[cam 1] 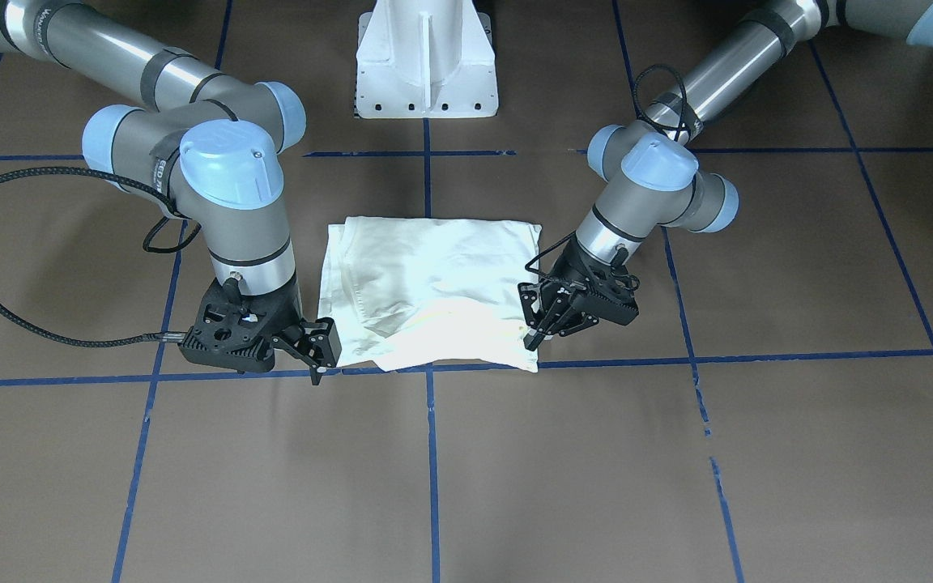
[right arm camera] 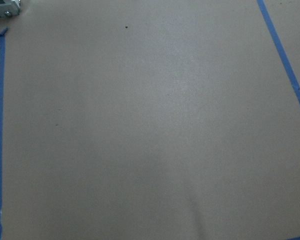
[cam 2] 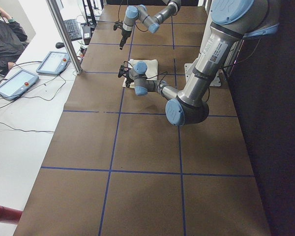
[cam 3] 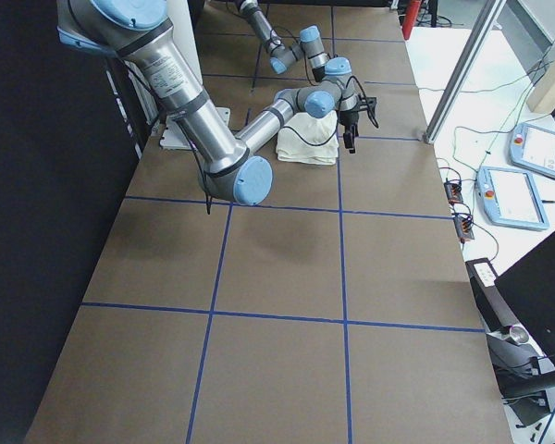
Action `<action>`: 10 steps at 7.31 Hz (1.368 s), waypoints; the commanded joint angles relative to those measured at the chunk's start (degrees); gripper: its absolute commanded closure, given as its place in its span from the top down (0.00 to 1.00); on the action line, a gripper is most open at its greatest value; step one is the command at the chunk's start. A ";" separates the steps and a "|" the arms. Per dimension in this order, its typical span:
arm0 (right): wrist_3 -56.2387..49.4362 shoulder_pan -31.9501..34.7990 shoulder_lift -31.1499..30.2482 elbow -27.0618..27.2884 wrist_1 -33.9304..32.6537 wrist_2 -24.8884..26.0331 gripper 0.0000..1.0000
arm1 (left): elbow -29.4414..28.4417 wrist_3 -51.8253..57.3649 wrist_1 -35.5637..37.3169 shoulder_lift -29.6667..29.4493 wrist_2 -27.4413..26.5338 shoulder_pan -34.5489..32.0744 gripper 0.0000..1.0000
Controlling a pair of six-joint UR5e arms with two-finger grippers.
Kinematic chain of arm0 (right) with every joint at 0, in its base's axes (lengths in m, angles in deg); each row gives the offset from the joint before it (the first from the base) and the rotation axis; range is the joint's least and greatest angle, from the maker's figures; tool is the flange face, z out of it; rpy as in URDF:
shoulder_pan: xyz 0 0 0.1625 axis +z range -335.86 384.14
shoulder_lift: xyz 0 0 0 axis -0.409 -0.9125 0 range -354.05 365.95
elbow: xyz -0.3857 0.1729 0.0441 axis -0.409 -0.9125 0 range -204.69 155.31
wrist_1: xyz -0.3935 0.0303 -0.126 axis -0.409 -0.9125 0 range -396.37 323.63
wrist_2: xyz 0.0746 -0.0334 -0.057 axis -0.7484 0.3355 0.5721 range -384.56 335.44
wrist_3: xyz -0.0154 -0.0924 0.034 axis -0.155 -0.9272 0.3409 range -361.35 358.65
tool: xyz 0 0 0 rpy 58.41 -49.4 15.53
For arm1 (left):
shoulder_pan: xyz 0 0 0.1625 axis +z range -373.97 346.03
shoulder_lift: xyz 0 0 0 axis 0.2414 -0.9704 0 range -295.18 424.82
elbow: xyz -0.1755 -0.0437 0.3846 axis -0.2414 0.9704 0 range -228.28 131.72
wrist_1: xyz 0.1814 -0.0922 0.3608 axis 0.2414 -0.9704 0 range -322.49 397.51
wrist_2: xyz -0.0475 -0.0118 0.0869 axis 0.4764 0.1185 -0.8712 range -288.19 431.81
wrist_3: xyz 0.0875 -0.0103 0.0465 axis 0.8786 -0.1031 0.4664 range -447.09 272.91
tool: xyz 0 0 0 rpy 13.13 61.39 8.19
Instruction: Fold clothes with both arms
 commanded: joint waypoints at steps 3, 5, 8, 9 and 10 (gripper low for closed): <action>-0.06 0.00 -0.09 0.00 0.00 -0.06 1.00 | -2.81 0.01 0.17 0.02 -0.07 -1.85 0.00; -0.41 0.00 0.00 0.00 0.00 -0.32 1.00 | -2.64 0.36 0.26 -0.07 0.54 -3.51 0.97; -12.32 5.33 -0.96 0.18 -0.79 -11.16 1.00 | 0.59 7.94 8.75 1.15 11.16 -10.88 1.00; -18.11 8.49 -3.84 1.74 -0.88 -14.61 1.00 | 4.70 16.19 14.09 3.85 12.92 -13.51 1.00; -27.13 12.53 -6.83 2.89 -0.97 -18.30 1.00 | 8.49 23.75 20.06 5.10 16.33 -17.54 1.00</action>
